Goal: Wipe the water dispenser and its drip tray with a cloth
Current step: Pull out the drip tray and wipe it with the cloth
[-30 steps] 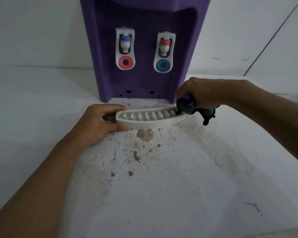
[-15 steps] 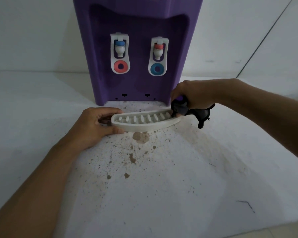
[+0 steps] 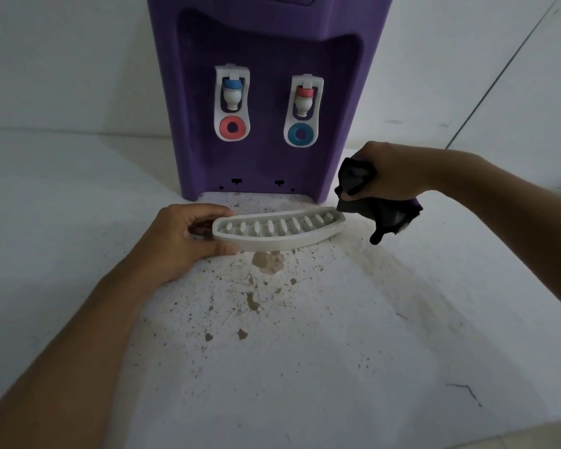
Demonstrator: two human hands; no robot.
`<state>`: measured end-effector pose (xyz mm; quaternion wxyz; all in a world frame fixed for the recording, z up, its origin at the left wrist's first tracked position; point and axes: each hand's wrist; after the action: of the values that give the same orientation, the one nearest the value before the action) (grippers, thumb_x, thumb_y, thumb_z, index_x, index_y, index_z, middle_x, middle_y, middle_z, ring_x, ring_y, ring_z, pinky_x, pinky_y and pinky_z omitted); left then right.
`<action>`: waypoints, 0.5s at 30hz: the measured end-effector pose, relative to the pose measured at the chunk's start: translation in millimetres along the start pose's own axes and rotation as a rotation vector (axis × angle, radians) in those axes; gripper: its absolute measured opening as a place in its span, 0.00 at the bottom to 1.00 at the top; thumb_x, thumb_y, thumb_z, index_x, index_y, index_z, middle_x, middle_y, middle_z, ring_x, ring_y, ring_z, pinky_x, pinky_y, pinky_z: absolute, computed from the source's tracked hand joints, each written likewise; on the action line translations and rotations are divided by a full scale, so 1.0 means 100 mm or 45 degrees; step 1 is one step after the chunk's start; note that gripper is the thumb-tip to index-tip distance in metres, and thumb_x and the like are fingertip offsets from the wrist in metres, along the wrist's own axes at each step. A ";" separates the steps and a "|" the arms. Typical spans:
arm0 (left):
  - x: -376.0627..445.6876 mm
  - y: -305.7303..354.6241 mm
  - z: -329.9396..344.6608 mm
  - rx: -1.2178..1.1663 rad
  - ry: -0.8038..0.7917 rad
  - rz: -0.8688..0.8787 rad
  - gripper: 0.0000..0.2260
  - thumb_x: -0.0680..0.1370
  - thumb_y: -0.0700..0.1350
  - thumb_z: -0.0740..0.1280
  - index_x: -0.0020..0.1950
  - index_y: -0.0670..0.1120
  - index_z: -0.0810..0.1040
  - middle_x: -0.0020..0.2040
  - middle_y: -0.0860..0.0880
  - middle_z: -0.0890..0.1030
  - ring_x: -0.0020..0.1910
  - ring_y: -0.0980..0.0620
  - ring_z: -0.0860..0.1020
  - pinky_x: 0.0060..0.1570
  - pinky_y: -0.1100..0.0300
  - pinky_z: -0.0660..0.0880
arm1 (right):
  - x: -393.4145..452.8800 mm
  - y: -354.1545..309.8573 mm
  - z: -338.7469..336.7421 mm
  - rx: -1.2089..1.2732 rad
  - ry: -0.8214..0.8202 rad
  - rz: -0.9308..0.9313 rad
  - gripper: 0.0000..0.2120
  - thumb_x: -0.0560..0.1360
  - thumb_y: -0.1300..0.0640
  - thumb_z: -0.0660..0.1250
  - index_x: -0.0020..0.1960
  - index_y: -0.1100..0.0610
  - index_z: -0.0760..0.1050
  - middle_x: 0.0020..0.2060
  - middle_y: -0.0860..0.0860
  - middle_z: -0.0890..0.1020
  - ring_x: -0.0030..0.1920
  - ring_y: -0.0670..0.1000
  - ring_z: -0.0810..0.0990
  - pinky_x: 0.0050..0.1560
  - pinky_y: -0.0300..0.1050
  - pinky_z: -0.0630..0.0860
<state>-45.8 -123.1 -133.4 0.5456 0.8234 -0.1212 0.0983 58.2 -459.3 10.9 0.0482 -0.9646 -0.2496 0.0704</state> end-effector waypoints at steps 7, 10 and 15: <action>-0.01 -0.01 0.01 0.035 -0.006 0.006 0.27 0.63 0.48 0.83 0.61 0.53 0.86 0.54 0.60 0.87 0.54 0.60 0.85 0.54 0.70 0.79 | 0.12 -0.14 0.19 0.003 -0.002 0.156 0.11 0.69 0.48 0.77 0.36 0.51 0.77 0.30 0.49 0.80 0.33 0.51 0.80 0.32 0.42 0.71; 0.00 -0.01 0.00 0.039 -0.006 0.010 0.26 0.63 0.47 0.84 0.61 0.54 0.86 0.54 0.61 0.87 0.54 0.60 0.85 0.53 0.71 0.79 | 0.16 -0.20 0.26 -0.111 0.078 0.167 0.12 0.69 0.49 0.75 0.35 0.49 0.73 0.29 0.48 0.78 0.30 0.48 0.77 0.27 0.39 0.68; -0.01 0.00 0.00 0.021 -0.009 0.008 0.25 0.63 0.48 0.83 0.60 0.56 0.85 0.54 0.60 0.87 0.54 0.59 0.85 0.56 0.68 0.80 | 0.28 -0.24 0.41 -0.080 0.114 0.184 0.17 0.68 0.46 0.77 0.46 0.54 0.75 0.36 0.51 0.80 0.35 0.50 0.79 0.30 0.40 0.72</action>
<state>-46.9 -123.0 -133.7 0.5380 0.8279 -0.1249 0.0982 64.3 -422.0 -29.0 0.0237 -0.9833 -0.1789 0.0227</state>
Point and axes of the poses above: each hand's wrist, its own x-axis towards the middle knuckle, its own z-axis out of the palm, y = z × x
